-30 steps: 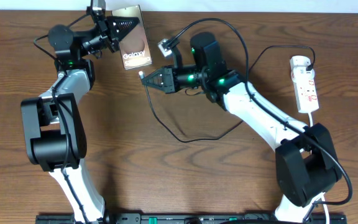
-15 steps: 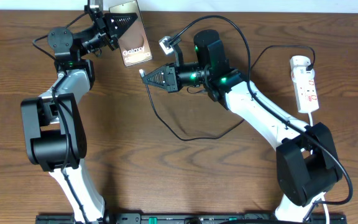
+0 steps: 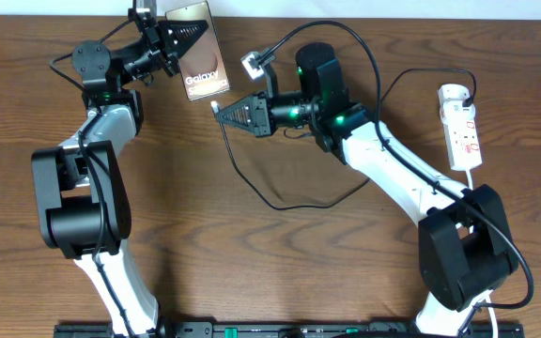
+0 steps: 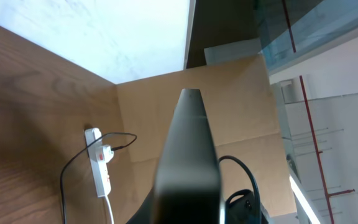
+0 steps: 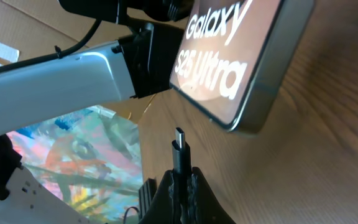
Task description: Plug charger to phone and switch on socket
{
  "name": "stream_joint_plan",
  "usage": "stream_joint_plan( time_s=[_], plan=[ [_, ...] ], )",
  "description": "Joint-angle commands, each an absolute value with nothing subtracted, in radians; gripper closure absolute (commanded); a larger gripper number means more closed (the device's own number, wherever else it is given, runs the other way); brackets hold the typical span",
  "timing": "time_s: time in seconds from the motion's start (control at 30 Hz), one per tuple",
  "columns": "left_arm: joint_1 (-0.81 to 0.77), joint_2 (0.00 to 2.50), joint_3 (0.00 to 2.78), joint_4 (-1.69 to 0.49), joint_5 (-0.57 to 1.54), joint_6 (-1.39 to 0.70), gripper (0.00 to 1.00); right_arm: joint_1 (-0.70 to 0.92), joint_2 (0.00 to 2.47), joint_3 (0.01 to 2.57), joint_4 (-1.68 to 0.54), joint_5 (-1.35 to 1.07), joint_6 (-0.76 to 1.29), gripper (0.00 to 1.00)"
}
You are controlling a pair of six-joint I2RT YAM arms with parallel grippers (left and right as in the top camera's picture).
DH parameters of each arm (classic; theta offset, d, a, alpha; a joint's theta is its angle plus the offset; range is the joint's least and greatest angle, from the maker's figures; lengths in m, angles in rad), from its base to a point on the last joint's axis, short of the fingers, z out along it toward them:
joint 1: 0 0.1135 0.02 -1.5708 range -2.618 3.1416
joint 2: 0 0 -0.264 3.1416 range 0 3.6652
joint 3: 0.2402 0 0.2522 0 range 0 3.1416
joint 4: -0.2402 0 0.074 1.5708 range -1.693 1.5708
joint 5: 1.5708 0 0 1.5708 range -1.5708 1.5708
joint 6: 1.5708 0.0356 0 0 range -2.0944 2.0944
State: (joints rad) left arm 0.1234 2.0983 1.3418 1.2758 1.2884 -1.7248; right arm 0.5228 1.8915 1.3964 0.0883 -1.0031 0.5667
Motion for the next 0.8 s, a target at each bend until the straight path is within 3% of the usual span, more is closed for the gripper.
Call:
stream_joint_plan(
  time_s=[0.0,0.77],
  plan=[
    [0.126,2.091,1.355,1.289,1.312,-1.730,0.93,0.516,1.900,1.389,0.097,-1.022,0.572,0.99],
    [0.099,2.091,1.355,1.289,1.305,-1.730,0.93,0.516,1.900,1.389,0.092,-1.003,0.583,0.99]
  ],
)
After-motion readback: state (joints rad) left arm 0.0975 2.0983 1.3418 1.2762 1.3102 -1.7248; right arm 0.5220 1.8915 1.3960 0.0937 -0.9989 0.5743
